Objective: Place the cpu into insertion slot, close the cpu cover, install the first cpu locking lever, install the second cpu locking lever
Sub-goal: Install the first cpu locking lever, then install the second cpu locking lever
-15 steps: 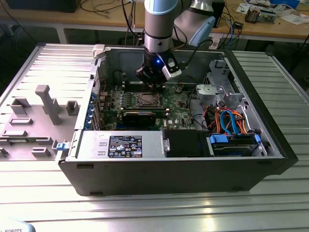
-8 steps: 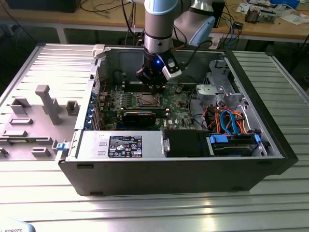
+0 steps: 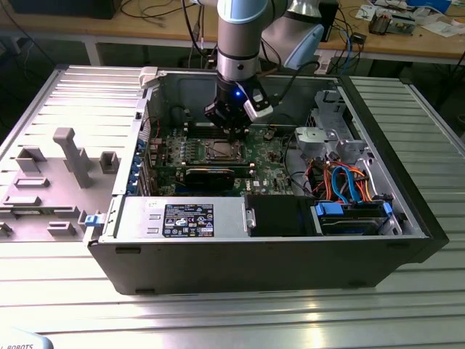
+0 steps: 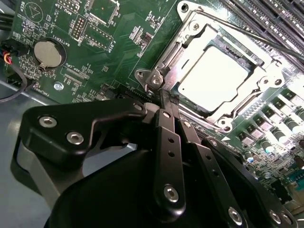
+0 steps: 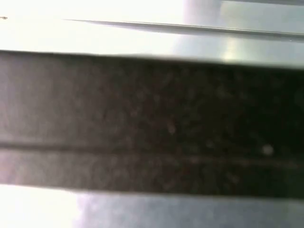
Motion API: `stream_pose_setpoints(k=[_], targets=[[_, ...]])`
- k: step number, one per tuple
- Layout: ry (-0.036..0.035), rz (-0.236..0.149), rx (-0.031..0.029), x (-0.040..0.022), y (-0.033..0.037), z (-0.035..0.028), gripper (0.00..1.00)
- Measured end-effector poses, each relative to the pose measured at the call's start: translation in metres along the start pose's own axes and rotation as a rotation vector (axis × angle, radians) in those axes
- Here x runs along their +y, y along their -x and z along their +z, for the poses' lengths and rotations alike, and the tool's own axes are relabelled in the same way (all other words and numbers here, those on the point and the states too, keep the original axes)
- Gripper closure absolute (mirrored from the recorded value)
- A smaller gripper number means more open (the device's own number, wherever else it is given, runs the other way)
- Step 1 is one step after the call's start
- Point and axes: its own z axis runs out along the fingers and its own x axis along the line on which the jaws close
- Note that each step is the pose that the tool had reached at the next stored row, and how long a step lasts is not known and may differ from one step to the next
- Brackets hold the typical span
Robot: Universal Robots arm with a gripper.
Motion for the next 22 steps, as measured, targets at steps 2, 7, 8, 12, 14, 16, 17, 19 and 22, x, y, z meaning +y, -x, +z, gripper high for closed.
stream_pose_setpoints(k=[2,7,8,12,14,16,17,19,22], targets=[[0.014,0.0,-0.0011,0.0,0.0,0.0001,0.89],[0.032,0.001,-0.0018,0.0002,0.0001,-0.0039,0.89],[0.0322,0.001,-0.002,0.0003,0.0001,-0.005,0.89],[0.0322,0.0,-0.0018,0.0002,0.0002,-0.0103,0.89],[0.0322,0.0,-0.0018,-0.0014,0.0001,-0.0103,0.89],[0.0321,0.001,-0.0018,-0.0048,-0.0001,-0.0104,0.89],[0.032,0.001,-0.0017,-0.0067,-0.0002,-0.0105,0.89],[0.0321,0.001,-0.0019,-0.0085,-0.0003,-0.0105,0.89],[0.032,0.001,-0.0018,-0.009,-0.0004,-0.0106,0.89]])
